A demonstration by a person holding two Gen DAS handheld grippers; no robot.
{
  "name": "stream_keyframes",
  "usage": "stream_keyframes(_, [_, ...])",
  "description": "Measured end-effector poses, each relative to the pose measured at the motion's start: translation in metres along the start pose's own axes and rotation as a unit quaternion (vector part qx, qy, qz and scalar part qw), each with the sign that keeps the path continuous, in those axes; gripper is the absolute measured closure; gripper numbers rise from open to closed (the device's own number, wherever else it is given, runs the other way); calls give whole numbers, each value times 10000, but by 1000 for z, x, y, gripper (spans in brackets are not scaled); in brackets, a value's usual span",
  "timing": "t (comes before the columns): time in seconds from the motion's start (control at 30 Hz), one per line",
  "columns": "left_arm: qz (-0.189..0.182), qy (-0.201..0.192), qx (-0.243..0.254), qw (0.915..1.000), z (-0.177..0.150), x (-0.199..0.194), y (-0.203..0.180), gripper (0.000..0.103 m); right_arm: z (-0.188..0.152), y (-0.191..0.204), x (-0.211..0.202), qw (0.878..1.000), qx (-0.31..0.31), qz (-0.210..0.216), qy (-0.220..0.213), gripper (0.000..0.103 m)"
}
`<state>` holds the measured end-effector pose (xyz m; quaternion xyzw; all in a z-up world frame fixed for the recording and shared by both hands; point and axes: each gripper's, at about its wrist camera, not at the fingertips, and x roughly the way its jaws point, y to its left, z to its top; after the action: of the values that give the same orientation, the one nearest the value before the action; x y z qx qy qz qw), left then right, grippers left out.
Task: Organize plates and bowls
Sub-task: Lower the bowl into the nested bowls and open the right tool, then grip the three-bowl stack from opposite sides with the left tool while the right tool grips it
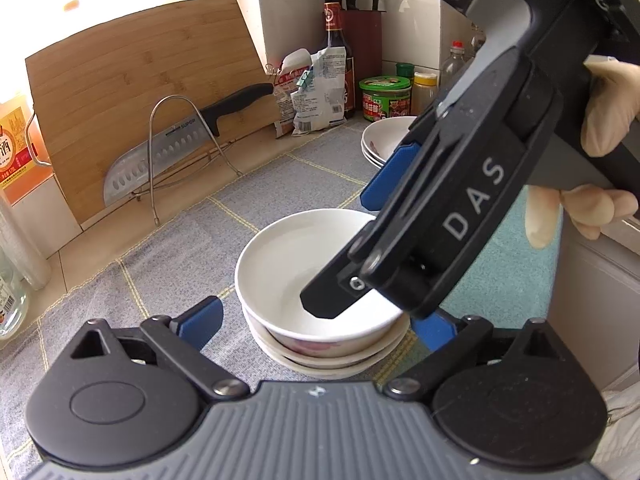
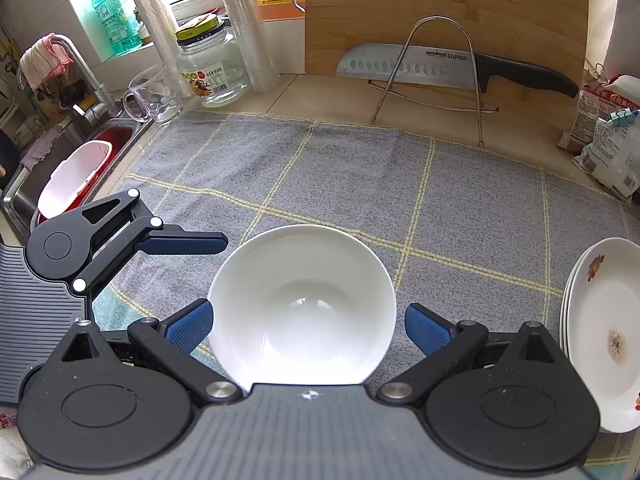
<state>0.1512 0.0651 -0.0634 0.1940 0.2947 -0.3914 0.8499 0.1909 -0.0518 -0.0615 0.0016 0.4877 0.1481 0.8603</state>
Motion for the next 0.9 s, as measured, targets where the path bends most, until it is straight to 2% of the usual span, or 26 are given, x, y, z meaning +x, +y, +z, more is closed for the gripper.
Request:
stream_keyframes(0.23, [-128,65,-76,9999,-9,-10,12,3,-12,-3,-16,9992,-33,13,-407,0])
stream_keyframes(0.47, [-108,502,-194,9985,-29,-4,23,3,-33,-5,-34,9969,-314,81,-710,0])
stream_keyframes(0.63, [-127,758,-217,9968,-38,9,23,3,-51,-5,-27,9967,-653,65,-473,0])
stream_keyframes(0.9, [56,1144,-387,9927,-40,32,14,3,-76,-17,14,9926,-1210,-110,47,0])
